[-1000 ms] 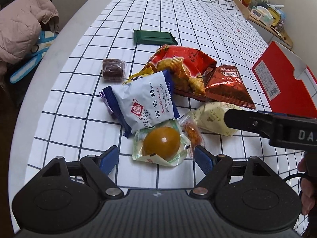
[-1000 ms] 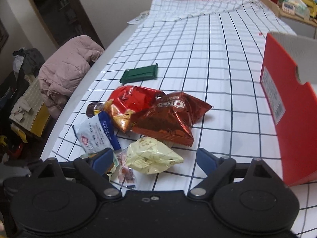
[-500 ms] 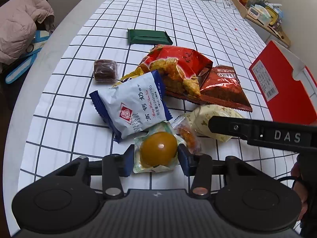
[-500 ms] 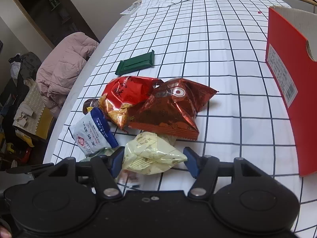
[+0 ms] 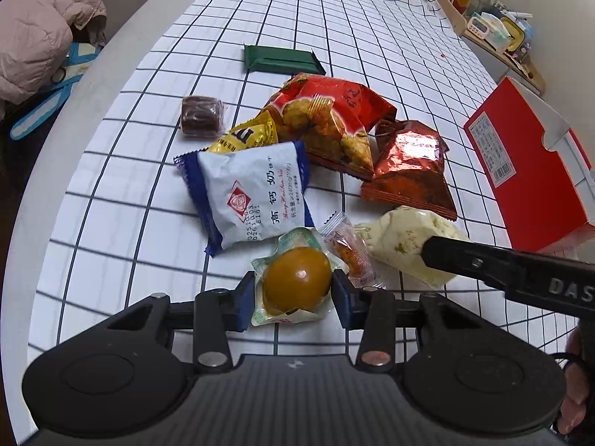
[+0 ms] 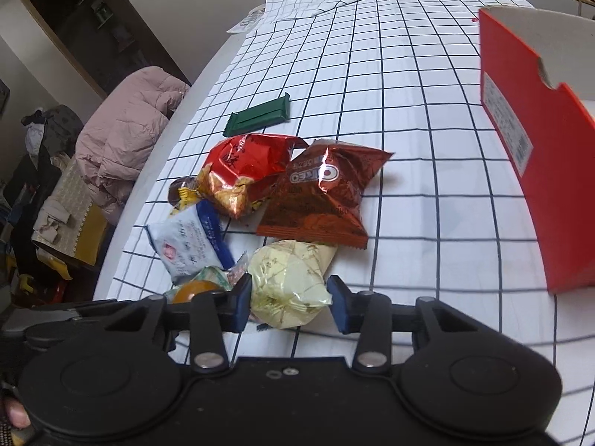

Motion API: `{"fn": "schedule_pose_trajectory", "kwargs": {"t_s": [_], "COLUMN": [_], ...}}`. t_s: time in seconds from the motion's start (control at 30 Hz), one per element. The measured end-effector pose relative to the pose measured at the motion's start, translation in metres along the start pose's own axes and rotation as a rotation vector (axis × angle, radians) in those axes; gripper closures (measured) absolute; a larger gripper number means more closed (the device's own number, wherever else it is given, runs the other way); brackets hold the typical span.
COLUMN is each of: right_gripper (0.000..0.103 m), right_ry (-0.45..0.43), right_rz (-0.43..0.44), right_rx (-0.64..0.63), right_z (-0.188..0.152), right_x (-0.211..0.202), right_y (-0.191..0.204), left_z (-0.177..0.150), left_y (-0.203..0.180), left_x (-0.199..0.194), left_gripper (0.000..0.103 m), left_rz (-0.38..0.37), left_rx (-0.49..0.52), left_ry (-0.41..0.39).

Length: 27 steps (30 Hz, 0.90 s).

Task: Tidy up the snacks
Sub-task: 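Carry the pastry and bun over the red shoebox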

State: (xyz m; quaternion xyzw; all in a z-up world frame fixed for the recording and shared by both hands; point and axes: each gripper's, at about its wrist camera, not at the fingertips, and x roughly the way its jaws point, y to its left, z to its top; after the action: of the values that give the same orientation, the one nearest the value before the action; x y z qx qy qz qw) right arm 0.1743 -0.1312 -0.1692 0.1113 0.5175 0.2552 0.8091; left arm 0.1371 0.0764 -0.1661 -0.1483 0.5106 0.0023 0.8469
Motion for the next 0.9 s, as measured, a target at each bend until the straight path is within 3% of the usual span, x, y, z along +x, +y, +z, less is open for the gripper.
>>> {"fn": "schedule_pose_trajectory", "kwargs": {"t_s": [0.37,0.9], "right_gripper": [0.062,0.062], "right_ry": [-0.051,-0.218], "right_rz": [0.007,0.008], "right_rx": [0.017,0.025], "right_z": [-0.018,-0.006], "right_x": [-0.040,-0.123], "right_y": [-0.004,-0.016], "left_z": [-0.014,0.008], "left_y": [-0.007,-0.062], "left_x": [-0.023,-0.083], "left_gripper": [0.062,0.062], "left_rz": [-0.022,-0.080], "left_rx": [-0.023,0.029], "left_ry": [0.000,-0.117]}}
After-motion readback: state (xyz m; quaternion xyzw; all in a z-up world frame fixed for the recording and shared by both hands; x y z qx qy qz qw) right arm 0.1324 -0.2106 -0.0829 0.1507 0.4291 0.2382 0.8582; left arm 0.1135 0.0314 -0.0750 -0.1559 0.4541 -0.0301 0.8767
